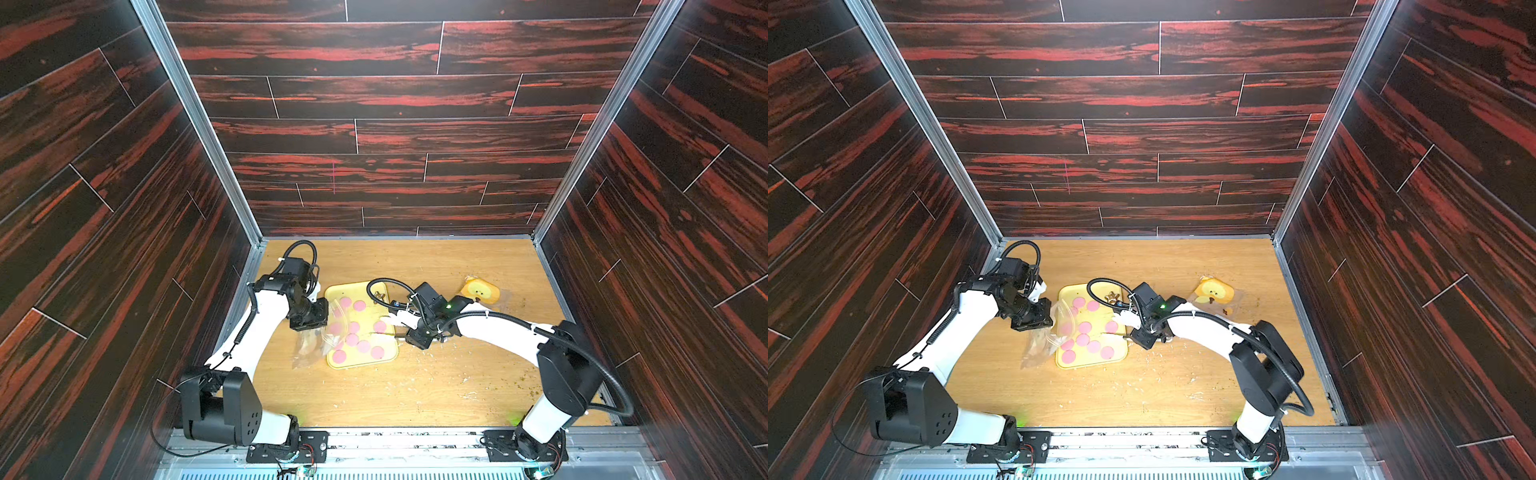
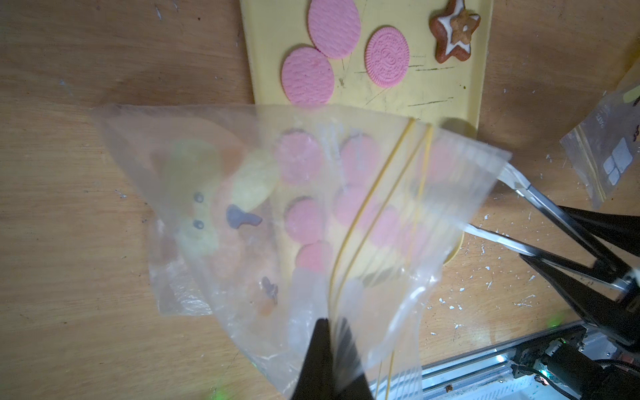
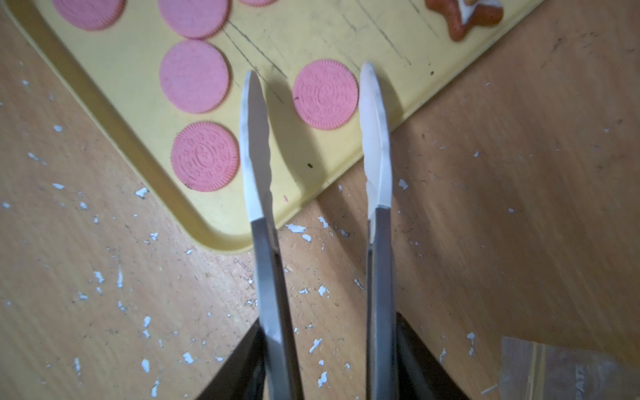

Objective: Put the cookies into a resealable bag to prevent moisture
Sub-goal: Pick up the cookie from the tray.

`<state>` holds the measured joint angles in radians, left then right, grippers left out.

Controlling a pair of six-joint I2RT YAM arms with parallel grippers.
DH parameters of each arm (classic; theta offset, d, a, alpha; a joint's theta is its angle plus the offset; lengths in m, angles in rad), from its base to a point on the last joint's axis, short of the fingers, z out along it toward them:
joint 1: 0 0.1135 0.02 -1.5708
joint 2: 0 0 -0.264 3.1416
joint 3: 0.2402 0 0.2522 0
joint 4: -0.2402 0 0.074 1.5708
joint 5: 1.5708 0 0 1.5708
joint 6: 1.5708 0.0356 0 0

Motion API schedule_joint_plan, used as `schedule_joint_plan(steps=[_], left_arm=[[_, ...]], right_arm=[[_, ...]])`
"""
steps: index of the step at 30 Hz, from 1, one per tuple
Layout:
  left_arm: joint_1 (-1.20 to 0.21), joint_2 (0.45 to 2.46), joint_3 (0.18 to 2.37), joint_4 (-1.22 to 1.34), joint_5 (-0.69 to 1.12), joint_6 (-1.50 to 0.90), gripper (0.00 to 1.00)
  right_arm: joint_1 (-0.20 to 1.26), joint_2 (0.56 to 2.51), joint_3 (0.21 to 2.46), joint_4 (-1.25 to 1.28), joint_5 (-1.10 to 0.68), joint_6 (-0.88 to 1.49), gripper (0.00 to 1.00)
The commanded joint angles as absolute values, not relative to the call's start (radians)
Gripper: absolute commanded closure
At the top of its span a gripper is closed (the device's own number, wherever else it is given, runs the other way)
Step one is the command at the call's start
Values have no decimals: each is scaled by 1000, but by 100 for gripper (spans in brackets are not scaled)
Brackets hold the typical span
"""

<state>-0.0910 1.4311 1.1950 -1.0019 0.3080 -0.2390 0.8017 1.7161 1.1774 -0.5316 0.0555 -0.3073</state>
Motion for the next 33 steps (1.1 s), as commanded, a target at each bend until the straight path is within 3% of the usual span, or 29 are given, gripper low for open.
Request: schedule_joint_plan(steps=[1, 17, 33], left_arm=[[-87, 1404, 1209, -1030, 320, -214, 100], [-86, 1392, 1202, -1032, 321, -212, 100], [-86, 1397, 1209, -1032, 317, -208, 100]], right_arm=[[801, 1750, 1226, -567, 36, -330, 46], [801, 1802, 1292, -633, 81, -325, 53], [793, 1697, 1261, -588, 42, -300, 57]])
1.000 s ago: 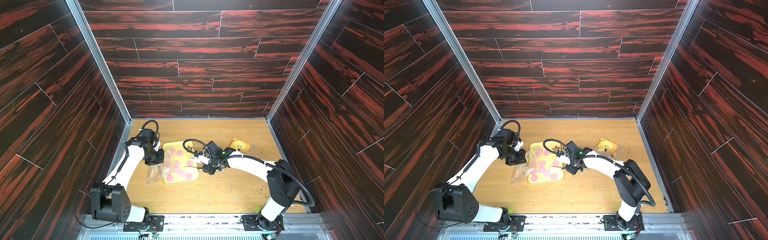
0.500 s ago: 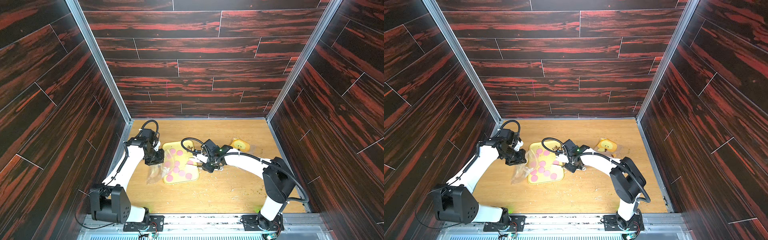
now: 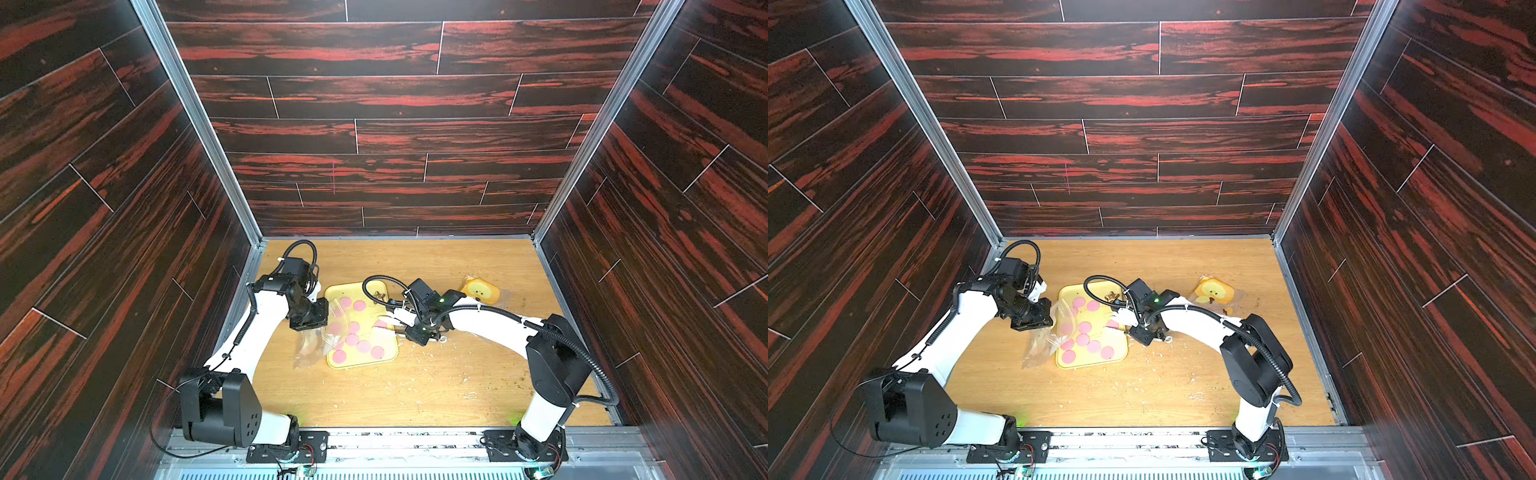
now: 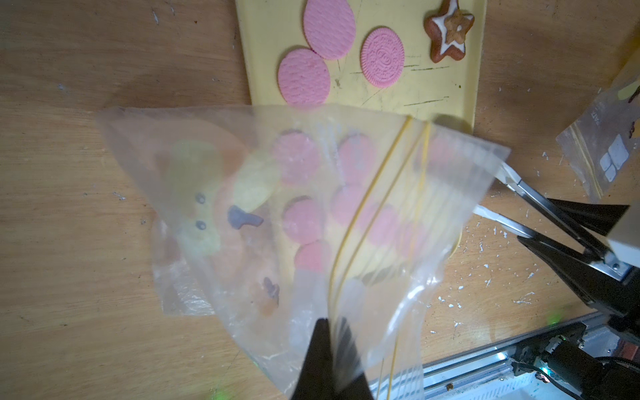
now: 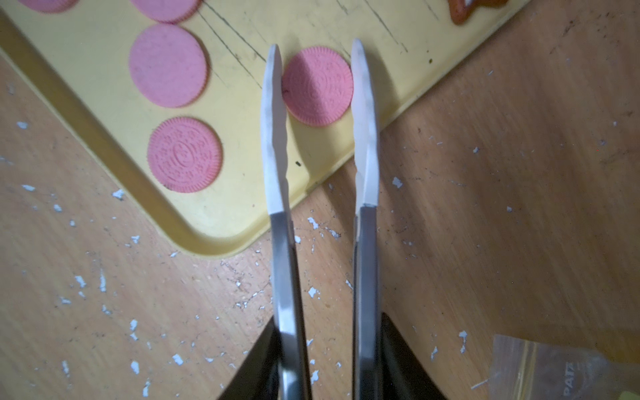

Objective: Put the cookies into a resealable bag to prevent moisture
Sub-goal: Pick up the cookie from the tray, then place the cookie in the ziploc bag.

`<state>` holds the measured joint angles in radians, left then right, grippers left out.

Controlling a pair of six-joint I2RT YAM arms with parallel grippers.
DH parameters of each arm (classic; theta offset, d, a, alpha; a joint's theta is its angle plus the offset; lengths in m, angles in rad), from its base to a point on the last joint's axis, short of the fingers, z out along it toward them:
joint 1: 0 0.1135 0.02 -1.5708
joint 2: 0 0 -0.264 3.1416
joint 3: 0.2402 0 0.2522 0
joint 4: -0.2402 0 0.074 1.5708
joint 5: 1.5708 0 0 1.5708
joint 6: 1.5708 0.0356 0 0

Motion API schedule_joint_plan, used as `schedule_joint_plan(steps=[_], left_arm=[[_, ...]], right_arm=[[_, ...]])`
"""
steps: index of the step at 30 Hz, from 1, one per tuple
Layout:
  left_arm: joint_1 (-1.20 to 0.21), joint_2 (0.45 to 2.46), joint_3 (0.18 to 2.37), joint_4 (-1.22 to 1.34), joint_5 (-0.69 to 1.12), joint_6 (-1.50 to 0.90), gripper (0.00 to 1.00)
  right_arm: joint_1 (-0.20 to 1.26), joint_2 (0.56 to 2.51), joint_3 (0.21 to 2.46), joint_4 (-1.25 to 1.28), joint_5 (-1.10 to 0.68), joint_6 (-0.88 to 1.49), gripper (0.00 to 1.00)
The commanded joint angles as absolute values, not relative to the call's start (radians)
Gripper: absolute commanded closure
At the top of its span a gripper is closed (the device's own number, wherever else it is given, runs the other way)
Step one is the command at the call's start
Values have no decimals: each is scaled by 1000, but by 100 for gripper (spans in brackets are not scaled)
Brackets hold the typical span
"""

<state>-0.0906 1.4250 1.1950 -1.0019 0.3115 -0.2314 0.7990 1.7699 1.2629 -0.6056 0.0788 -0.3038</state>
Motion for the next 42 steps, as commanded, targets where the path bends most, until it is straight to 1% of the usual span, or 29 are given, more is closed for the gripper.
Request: schedule_joint_plan(steps=[1, 10, 14, 20, 22, 25, 35, 37, 42], left_arm=[[-87, 1397, 1209, -1032, 317, -208, 100], [-87, 1406, 1214, -1032, 318, -208, 100], [-86, 1412, 1222, -1036, 320, -209, 100], [-86, 1415, 1235, -1037, 317, -214, 100], [-86, 1416, 1238, -1040, 317, -214, 100], [-87, 1414, 1244, -1048, 327, -213, 100], [-86, 1413, 1248, -1045, 379, -215, 100], [-86, 1411, 1247, -1047, 389, -215, 100], [-86, 1399, 1244, -1043, 388, -221, 100]], right_arm=[[793, 1692, 1258, -585, 39, -298, 58], [777, 1602, 1221, -525, -47, -277, 57], [776, 1549, 1207, -494, -135, -258, 57], [777, 1500, 1197, -417, -314, -214, 57], [778, 1504, 1198, -394, -380, -203, 57], [778, 1531, 1212, -372, -424, -196, 57], [789, 1660, 1299, -359, -480, -213, 56], [791, 1675, 1311, -360, -484, -215, 54], [791, 1686, 1318, -364, -489, -219, 47]])
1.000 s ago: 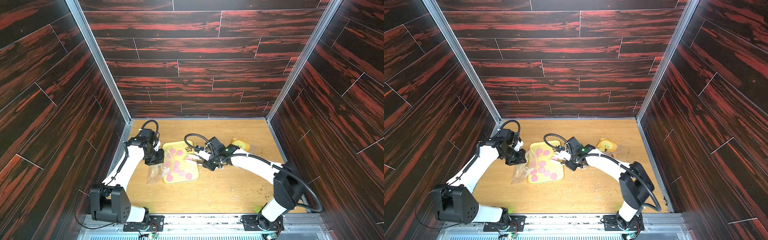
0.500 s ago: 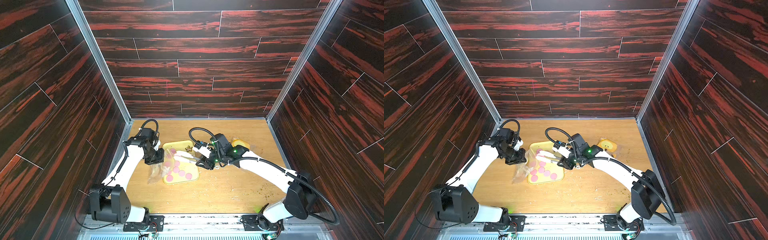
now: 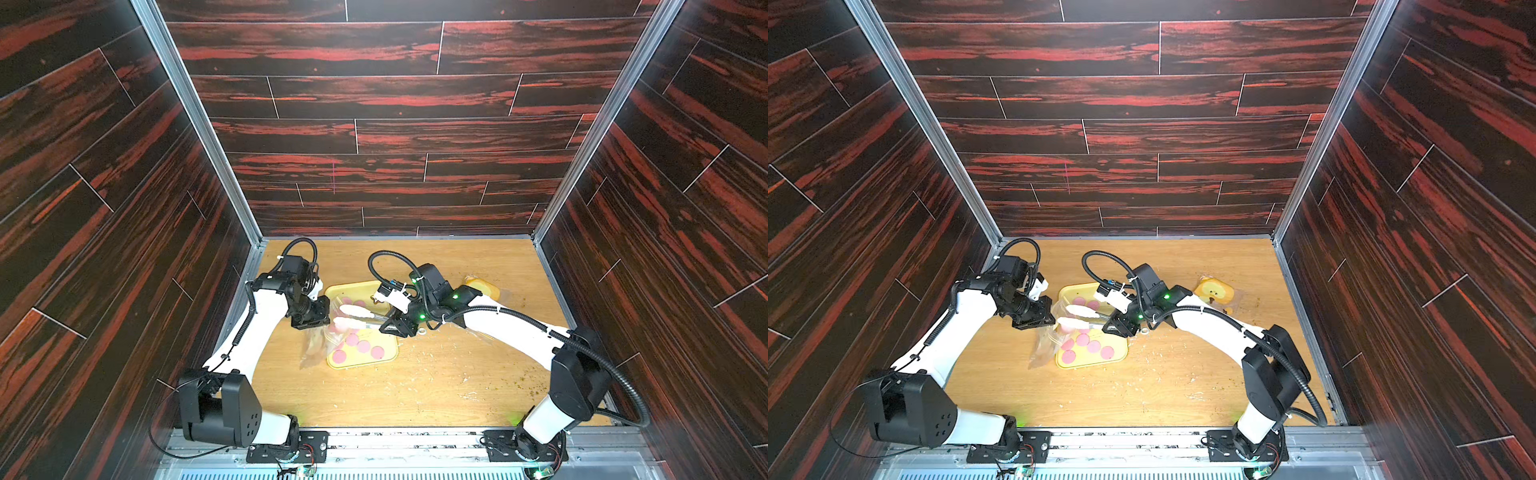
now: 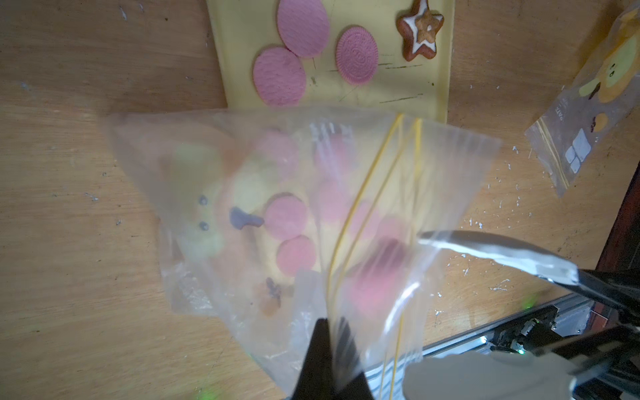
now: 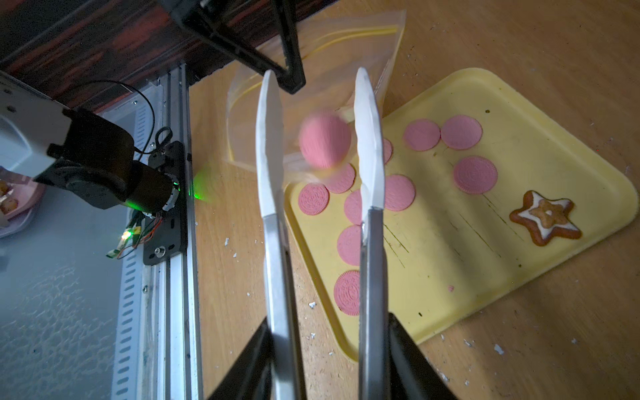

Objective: Put the cookies into a resealable bag to prevent moisture
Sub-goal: Place the cookie in the ziploc bag, then pick up the cookie from the tray.

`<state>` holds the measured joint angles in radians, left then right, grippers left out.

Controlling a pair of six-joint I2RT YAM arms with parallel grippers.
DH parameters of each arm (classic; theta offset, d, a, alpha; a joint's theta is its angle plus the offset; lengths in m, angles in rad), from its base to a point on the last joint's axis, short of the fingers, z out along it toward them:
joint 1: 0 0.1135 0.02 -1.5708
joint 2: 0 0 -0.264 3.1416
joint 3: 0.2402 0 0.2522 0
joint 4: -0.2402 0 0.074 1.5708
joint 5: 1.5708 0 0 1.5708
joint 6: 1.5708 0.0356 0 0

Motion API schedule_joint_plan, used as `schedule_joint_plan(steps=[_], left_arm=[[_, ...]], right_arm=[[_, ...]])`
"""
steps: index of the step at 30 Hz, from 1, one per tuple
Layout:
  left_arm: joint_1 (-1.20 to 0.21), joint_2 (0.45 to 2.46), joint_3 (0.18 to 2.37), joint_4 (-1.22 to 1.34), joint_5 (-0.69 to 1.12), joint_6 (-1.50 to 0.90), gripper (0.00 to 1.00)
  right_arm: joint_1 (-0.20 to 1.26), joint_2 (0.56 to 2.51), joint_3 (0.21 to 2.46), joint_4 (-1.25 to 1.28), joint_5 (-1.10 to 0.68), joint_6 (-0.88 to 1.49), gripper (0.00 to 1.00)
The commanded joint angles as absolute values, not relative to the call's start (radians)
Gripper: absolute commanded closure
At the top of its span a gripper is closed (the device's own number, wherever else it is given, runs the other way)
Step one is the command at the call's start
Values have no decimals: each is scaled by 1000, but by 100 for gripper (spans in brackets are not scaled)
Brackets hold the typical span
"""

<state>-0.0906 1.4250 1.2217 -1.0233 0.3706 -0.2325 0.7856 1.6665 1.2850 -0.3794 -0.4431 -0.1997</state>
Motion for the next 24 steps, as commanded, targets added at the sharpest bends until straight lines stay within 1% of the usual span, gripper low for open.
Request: schedule_joint_plan(steps=[1, 3, 7, 11, 14, 16, 20, 24], left_arm=[[-86, 1399, 1244, -1041, 390, -221, 100], [-86, 1401, 1243, -1040, 398, -221, 100], [-86, 1398, 1239, -1038, 384, -222, 100], [-86, 1396, 1238, -1043, 355, -222, 100], [-86, 1391, 1235, -1043, 334, -222, 100], [-86, 1393, 1233, -1043, 329, -221, 100], [-86, 1401, 1239, -1045, 340, -221, 100], [-86, 1398, 1244, -1046, 340, -222, 100]], right_arm=[[790, 1685, 1317, -361, -492, -219, 45], [790, 1675, 1315, -355, -499, -215, 44], [789, 1641, 1296, -354, -462, -209, 47], [746, 1547, 1226, -370, -358, -209, 48], [715, 1508, 1187, -426, -208, -230, 48], [715, 1518, 1180, -458, -131, -255, 48], [725, 1610, 1218, -481, -43, -292, 48], [728, 1719, 1289, -450, -40, -314, 48]])
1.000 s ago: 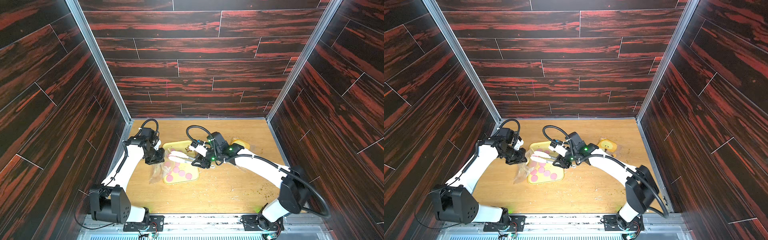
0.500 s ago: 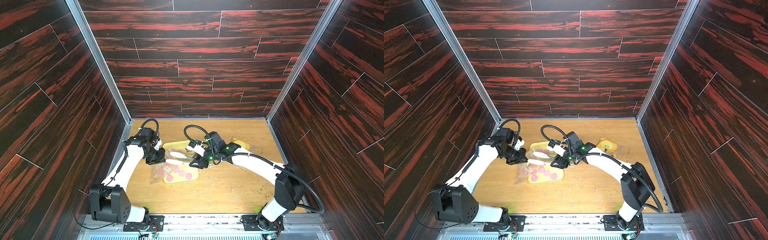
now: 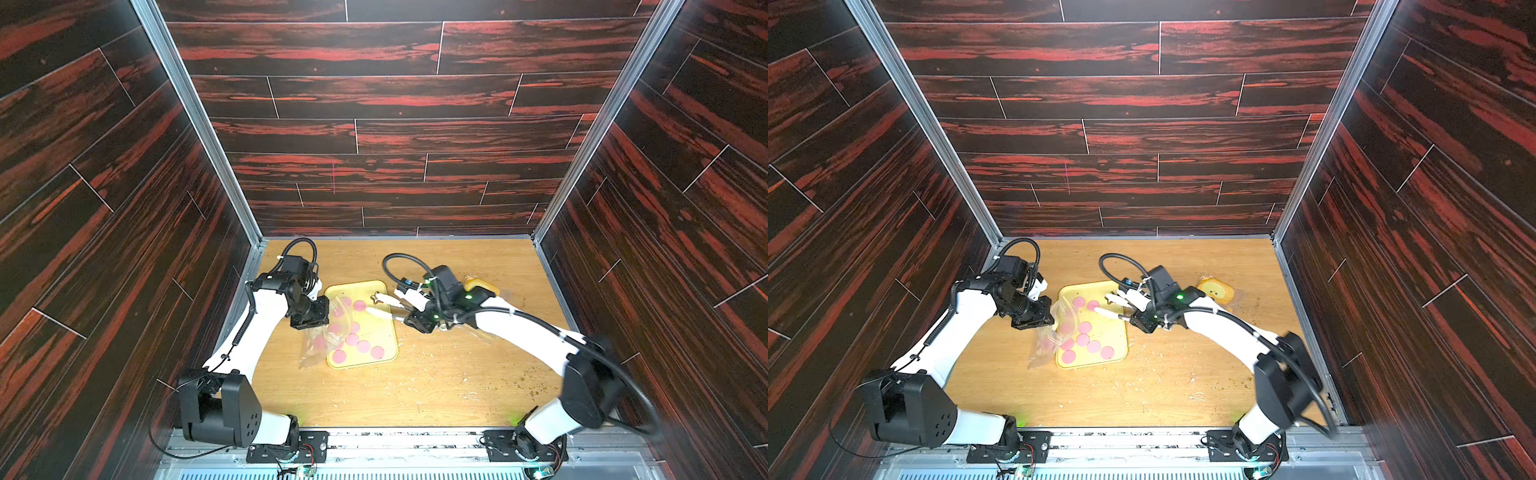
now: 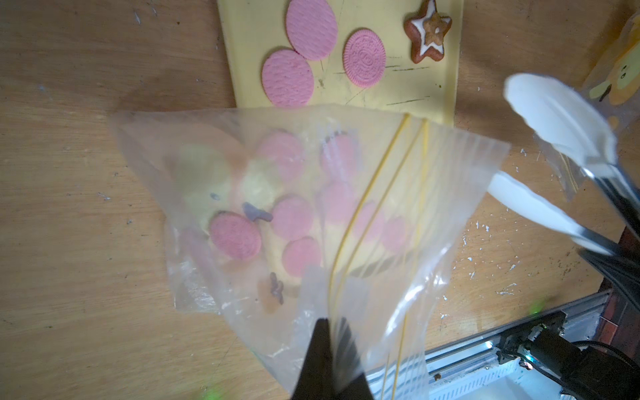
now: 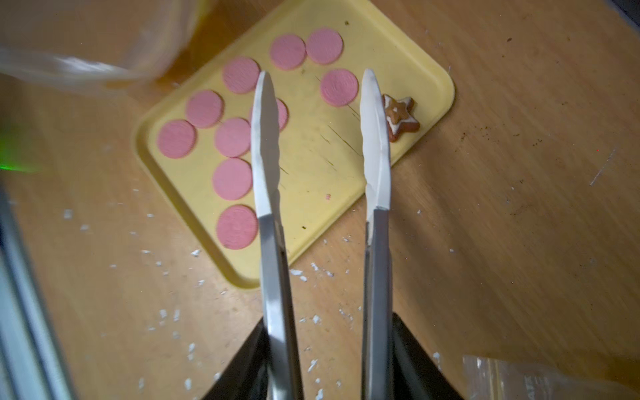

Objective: Put the cookies into a resealable bag to prevent moisture
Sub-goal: Pick up the cookie from the tray.

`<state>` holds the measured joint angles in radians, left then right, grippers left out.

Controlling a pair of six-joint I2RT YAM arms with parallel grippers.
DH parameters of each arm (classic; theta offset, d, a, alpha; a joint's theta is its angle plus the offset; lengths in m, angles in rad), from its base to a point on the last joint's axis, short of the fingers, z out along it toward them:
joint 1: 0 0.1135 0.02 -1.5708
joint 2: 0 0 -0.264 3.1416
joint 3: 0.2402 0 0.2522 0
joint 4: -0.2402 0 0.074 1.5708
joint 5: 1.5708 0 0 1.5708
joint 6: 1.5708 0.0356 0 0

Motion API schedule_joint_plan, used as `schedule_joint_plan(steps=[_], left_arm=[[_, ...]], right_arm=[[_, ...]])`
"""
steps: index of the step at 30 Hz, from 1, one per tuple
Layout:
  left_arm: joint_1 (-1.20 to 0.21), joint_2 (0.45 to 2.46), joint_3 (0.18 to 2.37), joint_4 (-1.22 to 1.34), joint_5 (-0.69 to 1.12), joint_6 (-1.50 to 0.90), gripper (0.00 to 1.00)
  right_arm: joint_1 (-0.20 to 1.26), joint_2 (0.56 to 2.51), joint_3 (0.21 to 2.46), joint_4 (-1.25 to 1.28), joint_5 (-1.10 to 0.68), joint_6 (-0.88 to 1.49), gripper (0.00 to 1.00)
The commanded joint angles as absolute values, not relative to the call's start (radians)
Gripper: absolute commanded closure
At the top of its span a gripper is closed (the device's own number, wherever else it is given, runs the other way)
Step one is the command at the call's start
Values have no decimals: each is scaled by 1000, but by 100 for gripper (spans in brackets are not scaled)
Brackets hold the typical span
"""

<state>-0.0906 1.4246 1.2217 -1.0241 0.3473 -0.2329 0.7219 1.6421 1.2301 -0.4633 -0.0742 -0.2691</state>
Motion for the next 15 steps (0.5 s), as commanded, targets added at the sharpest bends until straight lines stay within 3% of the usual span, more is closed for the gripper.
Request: schedule_joint_plan(steps=[1, 15], left_arm=[[-86, 1397, 1244, -1047, 337, -222, 100], [-85, 1393, 1246, -1049, 339, -221, 100]], right_arm=[[728, 1740, 1305, -439, -41, -316, 48], [728, 2061, 1614, -532, -96, -360, 48]])
